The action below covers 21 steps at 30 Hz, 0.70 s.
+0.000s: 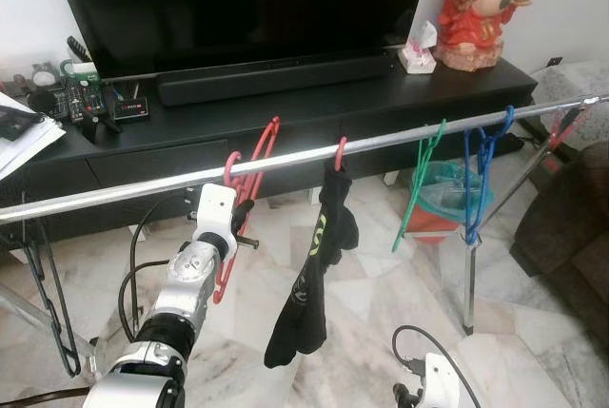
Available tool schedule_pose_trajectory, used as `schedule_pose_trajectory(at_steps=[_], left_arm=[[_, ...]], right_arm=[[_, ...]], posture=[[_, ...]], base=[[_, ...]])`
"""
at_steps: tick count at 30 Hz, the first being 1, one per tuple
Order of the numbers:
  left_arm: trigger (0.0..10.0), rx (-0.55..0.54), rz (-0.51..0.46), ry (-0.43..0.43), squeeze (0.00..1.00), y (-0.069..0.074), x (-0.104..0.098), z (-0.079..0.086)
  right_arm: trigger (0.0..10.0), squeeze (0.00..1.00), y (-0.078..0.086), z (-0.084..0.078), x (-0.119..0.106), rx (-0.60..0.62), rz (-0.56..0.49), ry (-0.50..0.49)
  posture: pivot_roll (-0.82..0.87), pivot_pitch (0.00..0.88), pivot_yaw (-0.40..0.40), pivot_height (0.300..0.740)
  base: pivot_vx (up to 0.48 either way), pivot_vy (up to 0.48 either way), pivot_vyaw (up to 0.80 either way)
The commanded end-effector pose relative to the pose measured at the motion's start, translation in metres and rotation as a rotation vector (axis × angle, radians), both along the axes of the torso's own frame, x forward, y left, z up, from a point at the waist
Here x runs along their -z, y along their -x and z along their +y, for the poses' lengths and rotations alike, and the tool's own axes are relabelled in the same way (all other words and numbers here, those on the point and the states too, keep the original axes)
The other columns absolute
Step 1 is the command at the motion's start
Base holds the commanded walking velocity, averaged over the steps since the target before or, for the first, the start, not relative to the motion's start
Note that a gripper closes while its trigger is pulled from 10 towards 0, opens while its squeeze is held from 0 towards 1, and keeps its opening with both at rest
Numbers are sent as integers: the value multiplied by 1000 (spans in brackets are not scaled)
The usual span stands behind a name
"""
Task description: Hang hanger
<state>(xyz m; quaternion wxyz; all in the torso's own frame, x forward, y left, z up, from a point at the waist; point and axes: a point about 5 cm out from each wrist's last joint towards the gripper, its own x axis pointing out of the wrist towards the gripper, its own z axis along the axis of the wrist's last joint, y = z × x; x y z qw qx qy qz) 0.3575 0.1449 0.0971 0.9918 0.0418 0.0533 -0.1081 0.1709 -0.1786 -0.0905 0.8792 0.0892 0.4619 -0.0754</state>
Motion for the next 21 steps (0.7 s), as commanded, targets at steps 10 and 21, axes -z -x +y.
schedule_pose_trajectory(at_steps=[10, 21], left_arm=[[10000, -48, 50, -24, 0, -26, -28, -16], [10000, -118, 190, -73, 0, -25, -13, -8]], right_arm=[[10000, 0, 2, 1, 1, 21, 5, -4], [10000, 0, 2, 2, 1, 21, 7, -11]], posture=[[115, 46, -23, 736], [116, 55, -19, 736]], base=[[0, 0, 0], [0, 0, 0]])
